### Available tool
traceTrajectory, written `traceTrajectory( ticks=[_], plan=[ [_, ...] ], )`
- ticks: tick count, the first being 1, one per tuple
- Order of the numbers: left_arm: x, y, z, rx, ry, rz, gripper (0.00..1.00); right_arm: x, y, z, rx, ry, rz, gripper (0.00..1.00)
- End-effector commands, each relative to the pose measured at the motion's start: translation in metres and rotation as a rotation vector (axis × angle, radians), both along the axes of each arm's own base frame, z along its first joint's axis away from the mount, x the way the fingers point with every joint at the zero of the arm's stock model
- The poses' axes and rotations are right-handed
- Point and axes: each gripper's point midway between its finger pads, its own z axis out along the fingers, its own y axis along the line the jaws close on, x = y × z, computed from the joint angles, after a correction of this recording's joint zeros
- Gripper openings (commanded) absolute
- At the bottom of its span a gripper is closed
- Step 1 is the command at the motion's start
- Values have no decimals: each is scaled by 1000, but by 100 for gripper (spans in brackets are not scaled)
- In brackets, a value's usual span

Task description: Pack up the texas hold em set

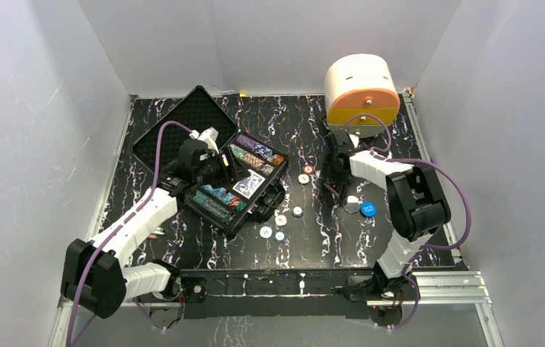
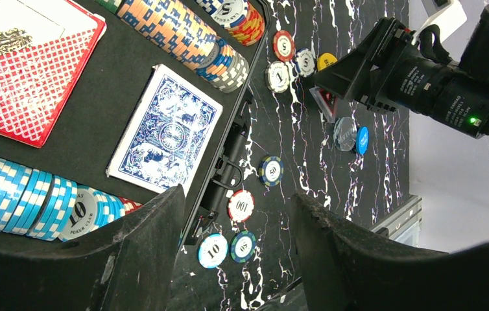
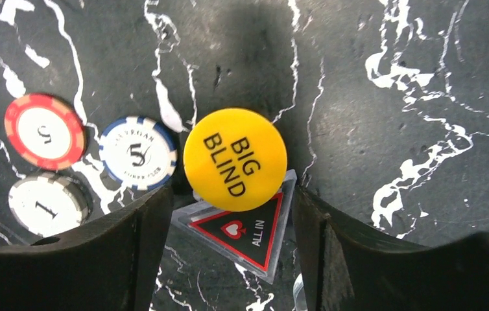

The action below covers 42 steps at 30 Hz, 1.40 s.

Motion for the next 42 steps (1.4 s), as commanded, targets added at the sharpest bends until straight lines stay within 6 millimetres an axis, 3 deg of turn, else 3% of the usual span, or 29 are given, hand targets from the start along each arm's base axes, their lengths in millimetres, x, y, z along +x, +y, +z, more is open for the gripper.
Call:
traceTrajectory(
  ticks=[1, 5, 11, 18, 25, 28, 32, 37, 42],
  plan=[
    [2, 1, 18, -10, -51, -1, 59, -55, 17, -21, 79, 199, 110, 77],
    [2, 0, 16, -13, -47, -4, 60, -65, 15, -26, 19, 229, 112, 81],
    [2, 0, 14, -9, -40, -6, 60, -57, 4, -33, -48, 215, 16, 81],
    [1, 1, 13, -3, -37, -2, 60, -54, 7, -40, -41, 217, -27, 79],
    [2, 1, 14, -3, -40, -1, 59, -59, 7, -31, -44, 208, -22, 64],
    [2, 3, 18, 1, -48, 6, 59, -66, 15, -18, -29, 203, 12, 63],
    [6, 12, 32, 33, -97, 40, 59, -77, 41, 20, 68, 157, 58, 63],
    [11, 33, 62, 95, -192, 116, 60, -89, 85, 70, 195, 71, 132, 63],
    [13, 62, 93, 174, -275, 230, 60, -80, 143, 116, 267, -56, 248, 63]
  ],
)
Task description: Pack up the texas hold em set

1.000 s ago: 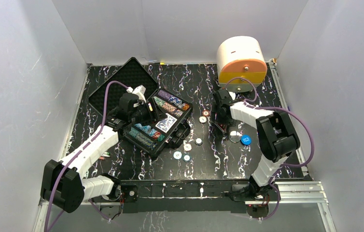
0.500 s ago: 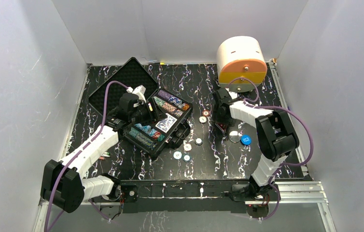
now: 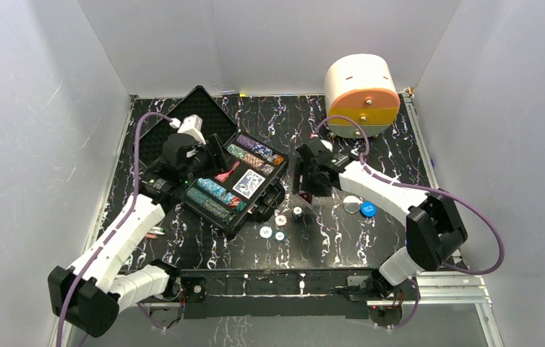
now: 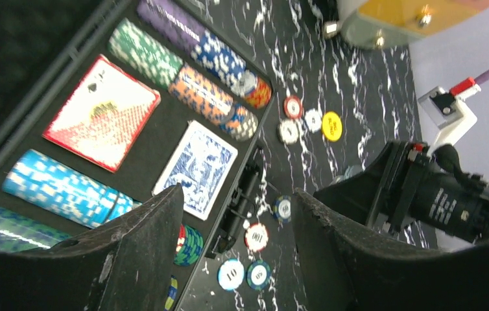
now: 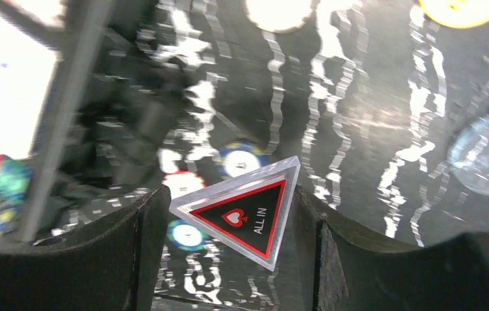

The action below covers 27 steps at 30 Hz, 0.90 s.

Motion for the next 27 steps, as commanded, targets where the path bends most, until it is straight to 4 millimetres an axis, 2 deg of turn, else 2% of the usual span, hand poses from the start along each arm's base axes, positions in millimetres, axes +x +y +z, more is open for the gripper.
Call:
traceTrajectory(
  ticks=[1, 6, 9, 14, 17, 23, 27],
  plan=[
    [3, 36, 49, 88, -133, 135, 60, 18, 58, 53, 120, -130, 63, 63],
    [0, 76, 103, 174, -271, 279, 62, 37, 118, 70, 110, -215, 153, 63],
    [-8, 102, 133, 233, -350, 361, 63, 50, 154, 67, 111, -242, 198, 63],
    [-24, 136, 169, 278, -434, 490, 67, 72, 208, 73, 113, -331, 308, 63],
    [-30, 143, 177, 280, -448, 513, 68, 86, 233, 74, 107, -388, 370, 63],
    [-30, 141, 172, 296, -425, 494, 70, 100, 273, 62, 47, -466, 534, 63],
    [-29, 140, 168, 309, -413, 488, 71, 106, 284, 48, -3, -496, 637, 63]
  ],
)
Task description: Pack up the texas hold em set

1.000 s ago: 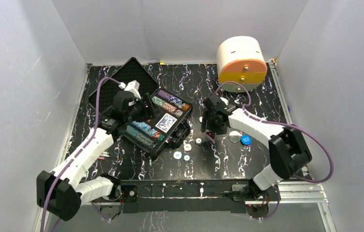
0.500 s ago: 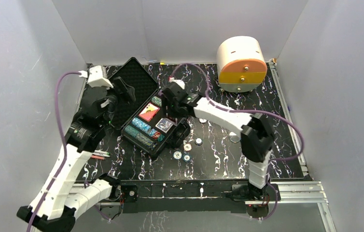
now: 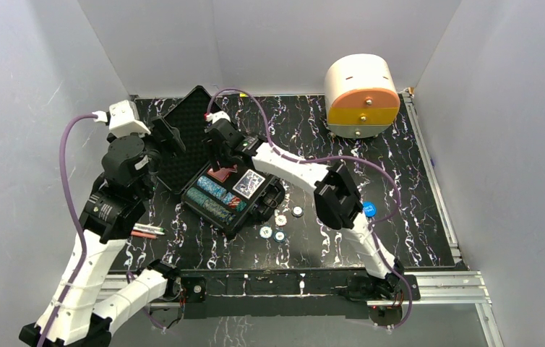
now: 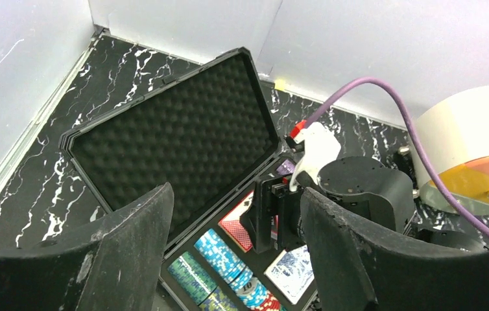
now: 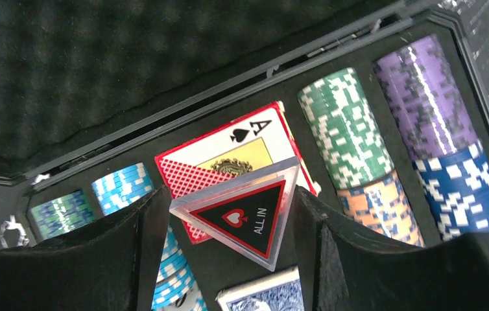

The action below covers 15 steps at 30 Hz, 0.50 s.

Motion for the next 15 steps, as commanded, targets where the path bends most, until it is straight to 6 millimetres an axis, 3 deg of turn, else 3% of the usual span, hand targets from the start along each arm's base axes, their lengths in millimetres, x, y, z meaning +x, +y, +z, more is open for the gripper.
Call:
traceTrajectory(
  ticks=[1, 9, 15],
  plan=[
    [-1, 6, 3, 27, 10, 21, 71, 11, 21, 8, -40, -124, 146, 63],
    [2, 2, -7, 34, 40, 13, 72, 0, 28, -29, -114, -79, 308, 65],
    [4, 0, -12, 32, 52, 10, 73, -2, 23, -65, -186, -17, 321, 67]
  ],
)
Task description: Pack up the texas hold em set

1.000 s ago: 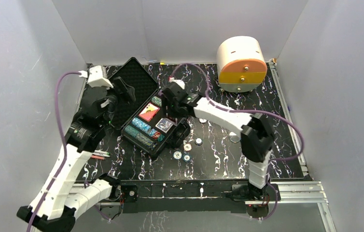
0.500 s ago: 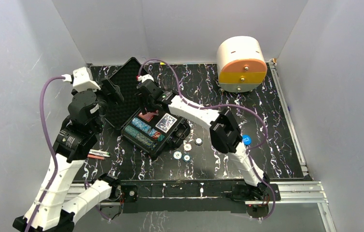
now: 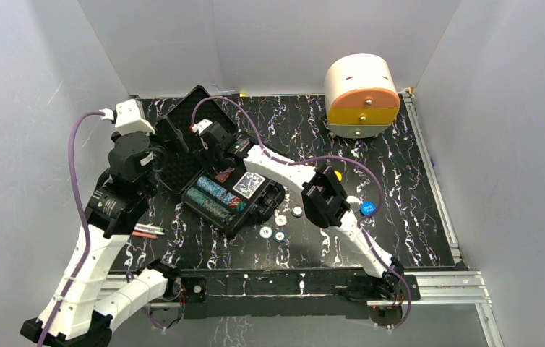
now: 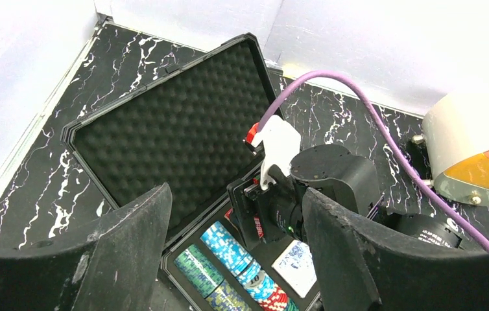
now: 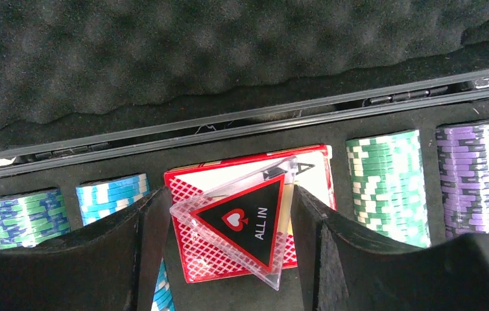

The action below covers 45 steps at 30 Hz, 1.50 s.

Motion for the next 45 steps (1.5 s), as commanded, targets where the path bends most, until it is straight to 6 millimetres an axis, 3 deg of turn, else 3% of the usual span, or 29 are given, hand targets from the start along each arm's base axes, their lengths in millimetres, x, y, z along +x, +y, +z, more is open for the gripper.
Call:
traceTrajectory(
  ticks=[1, 7, 14, 17, 24, 27, 32, 35, 37, 39, 40, 45],
  plan=[
    [0, 2, 2, 1, -3, 9, 73, -5, -8, -35, -98, 39, 43, 67],
    [1, -1, -4, 2, 14, 1, 73, -3, -18, -37, -119, 36, 20, 67],
    [3, -5, -10, -3, 31, -15, 73, 4, -22, -13, -91, -4, -24, 83],
    [3, -6, -10, -4, 34, -18, 73, 12, -22, 9, -52, -26, -62, 86],
    [4, -9, -8, -14, 38, -28, 74, 14, -17, 84, 137, -59, -104, 93],
    [3, -10, -7, -19, 38, -32, 74, 4, -18, 124, 238, -64, -84, 93],
    [0, -10, -4, -33, 31, -40, 74, -21, -32, 160, 334, -50, -47, 93],
    [-2, -13, -6, -43, 37, -55, 75, -27, -63, 161, 320, -53, -141, 93],
    [-2, -17, -8, -54, 44, -76, 75, -25, -96, 157, 291, -67, -262, 91],
    [-2, -24, -14, -69, 56, -110, 76, -25, -143, 132, 218, -49, -422, 88],
    [-2, -29, -16, -76, 62, -133, 77, -24, -169, 134, 212, -53, -499, 86],
    [2, -54, -31, -110, 76, -249, 80, -39, -290, 92, 122, 31, -831, 83]
  ],
)
